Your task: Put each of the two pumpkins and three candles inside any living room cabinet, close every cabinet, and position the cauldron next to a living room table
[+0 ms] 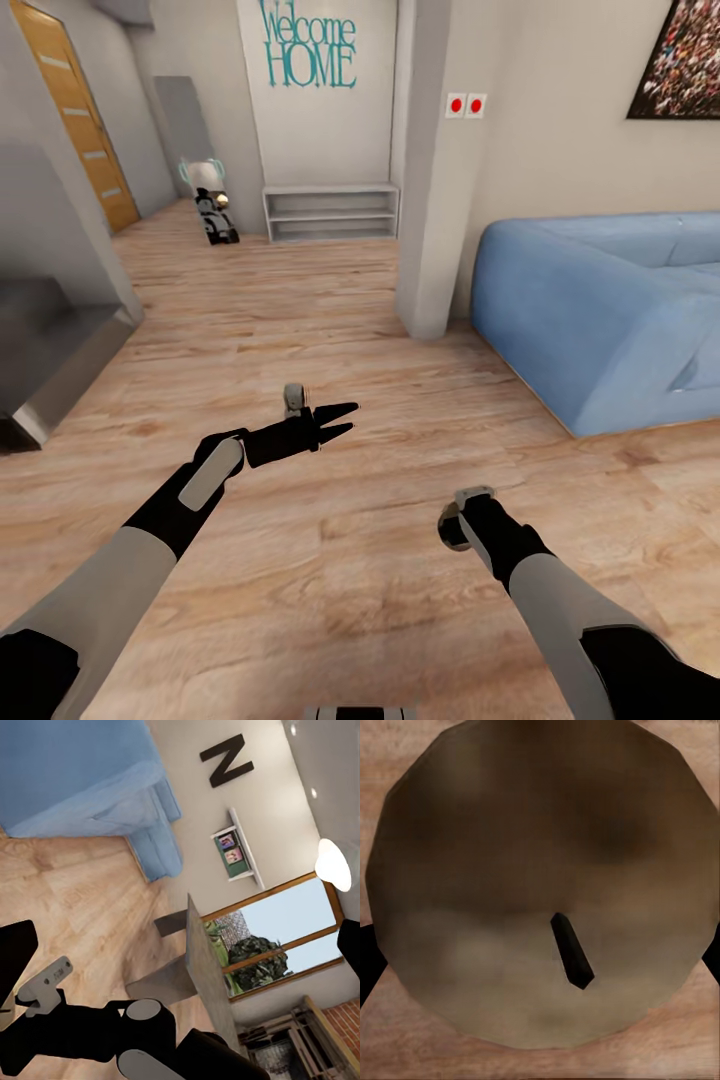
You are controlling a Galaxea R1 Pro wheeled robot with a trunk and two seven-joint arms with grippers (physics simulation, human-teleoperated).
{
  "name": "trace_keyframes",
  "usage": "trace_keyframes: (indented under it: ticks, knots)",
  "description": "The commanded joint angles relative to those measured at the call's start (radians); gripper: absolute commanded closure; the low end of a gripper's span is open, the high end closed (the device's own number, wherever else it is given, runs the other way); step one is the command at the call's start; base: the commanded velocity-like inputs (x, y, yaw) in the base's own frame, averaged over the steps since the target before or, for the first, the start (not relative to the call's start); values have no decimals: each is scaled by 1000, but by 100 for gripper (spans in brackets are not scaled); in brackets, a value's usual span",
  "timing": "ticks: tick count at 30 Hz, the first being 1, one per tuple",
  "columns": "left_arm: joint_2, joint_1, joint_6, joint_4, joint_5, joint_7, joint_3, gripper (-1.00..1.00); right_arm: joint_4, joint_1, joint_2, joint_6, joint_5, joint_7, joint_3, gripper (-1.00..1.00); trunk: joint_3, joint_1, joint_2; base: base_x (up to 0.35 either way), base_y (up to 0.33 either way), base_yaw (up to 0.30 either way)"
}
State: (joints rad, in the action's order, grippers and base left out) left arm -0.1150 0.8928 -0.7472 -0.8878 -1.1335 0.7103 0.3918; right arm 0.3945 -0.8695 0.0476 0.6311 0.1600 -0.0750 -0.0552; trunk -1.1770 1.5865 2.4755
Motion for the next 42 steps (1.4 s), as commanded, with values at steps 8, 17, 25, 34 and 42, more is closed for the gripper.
trace_keyframes:
  ticks: [8,17,25,34,42]
  knots:
    - [-7,0,17,0,-12,7,2,-100,0,1,3,-1,1,-2,0,100,9,-12,-21,-15,0,293]
    - [-6,-2,20,18,-10,5,3,-100,0,10,5,-3,1,-2,0,100,9,-12,-21,0,0,298]
    - [-20,-22,9,84,-6,2,6,-100,1,11,8,-2,0,3,0,100,25,-31,-56,0,0,299]
    - [-83,-210,20,78,0,8,9,-100,1,13,12,-91,0,4,-1,100,47,-58,-105,0,0,299]
    - [-97,-236,22,81,3,8,9,-100,-9,19,13,-141,0,3,-2,100,60,-73,-133,0,0,299]
